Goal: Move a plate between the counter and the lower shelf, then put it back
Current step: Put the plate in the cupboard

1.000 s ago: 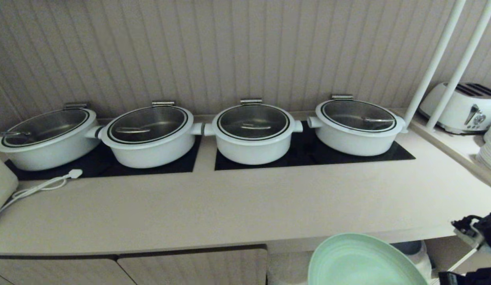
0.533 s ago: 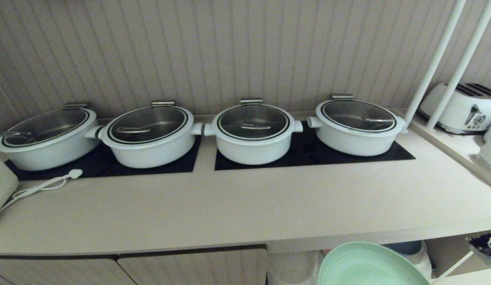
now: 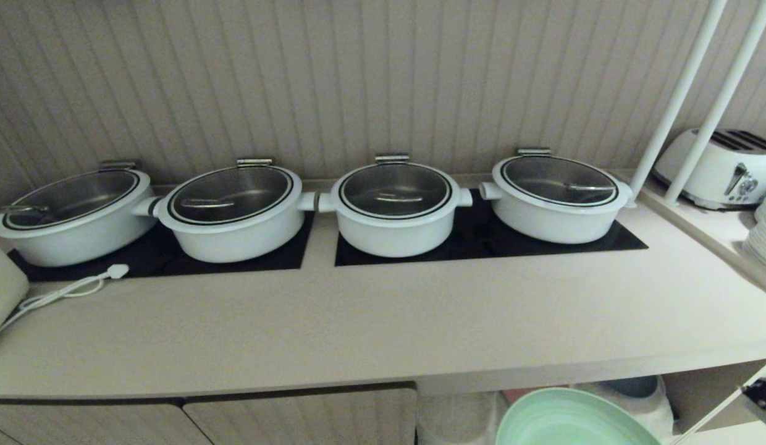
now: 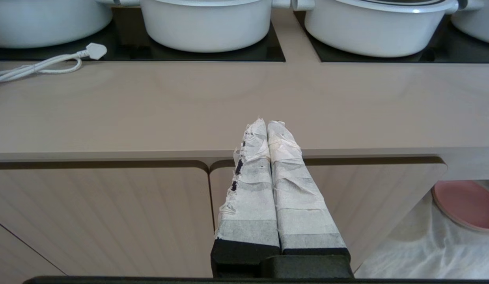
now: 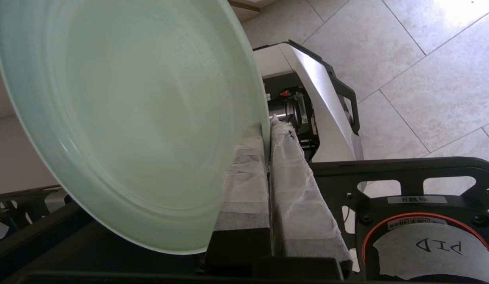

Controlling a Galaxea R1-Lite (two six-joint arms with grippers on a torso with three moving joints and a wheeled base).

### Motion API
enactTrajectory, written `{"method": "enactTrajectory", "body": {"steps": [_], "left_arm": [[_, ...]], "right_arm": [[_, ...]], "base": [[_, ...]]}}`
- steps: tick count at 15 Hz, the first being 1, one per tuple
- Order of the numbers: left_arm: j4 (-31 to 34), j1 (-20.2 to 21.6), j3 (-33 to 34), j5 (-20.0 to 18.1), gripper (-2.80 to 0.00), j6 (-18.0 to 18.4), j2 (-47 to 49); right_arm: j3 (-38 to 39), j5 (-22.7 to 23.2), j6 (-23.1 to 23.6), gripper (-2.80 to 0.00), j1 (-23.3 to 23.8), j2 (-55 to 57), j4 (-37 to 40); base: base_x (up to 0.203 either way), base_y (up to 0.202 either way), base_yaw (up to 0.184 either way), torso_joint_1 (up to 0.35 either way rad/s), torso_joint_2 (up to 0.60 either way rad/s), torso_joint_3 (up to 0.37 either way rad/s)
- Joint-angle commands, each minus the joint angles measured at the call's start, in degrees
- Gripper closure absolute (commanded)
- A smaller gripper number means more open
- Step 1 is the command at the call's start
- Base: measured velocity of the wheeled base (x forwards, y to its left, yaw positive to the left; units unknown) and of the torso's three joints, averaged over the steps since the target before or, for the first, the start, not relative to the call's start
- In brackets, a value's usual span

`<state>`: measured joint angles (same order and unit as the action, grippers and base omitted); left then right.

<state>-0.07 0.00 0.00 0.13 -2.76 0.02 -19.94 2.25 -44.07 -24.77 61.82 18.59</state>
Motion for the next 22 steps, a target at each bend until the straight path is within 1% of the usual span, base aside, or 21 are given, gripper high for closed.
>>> {"method": "enactTrajectory", "body": {"steps": [1,22], "left_arm": [[0.0,0.0,0.0,0.0,0.0,-0.1,0.0],[0.0,0.0,0.0,0.0,0.0,-0.1,0.0]], "right_arm": [[0.7,0.0,-0.2,0.0,-0.1,-0.3,0.1],[0.9,0.0,0.0,0.0,-0.1,-0.3,0.2]], "base": [[0.0,0.0,0.0,0.0,0.0,0.0],[0.0,0.0,0.0,0.0,0.0,0.0]]}}
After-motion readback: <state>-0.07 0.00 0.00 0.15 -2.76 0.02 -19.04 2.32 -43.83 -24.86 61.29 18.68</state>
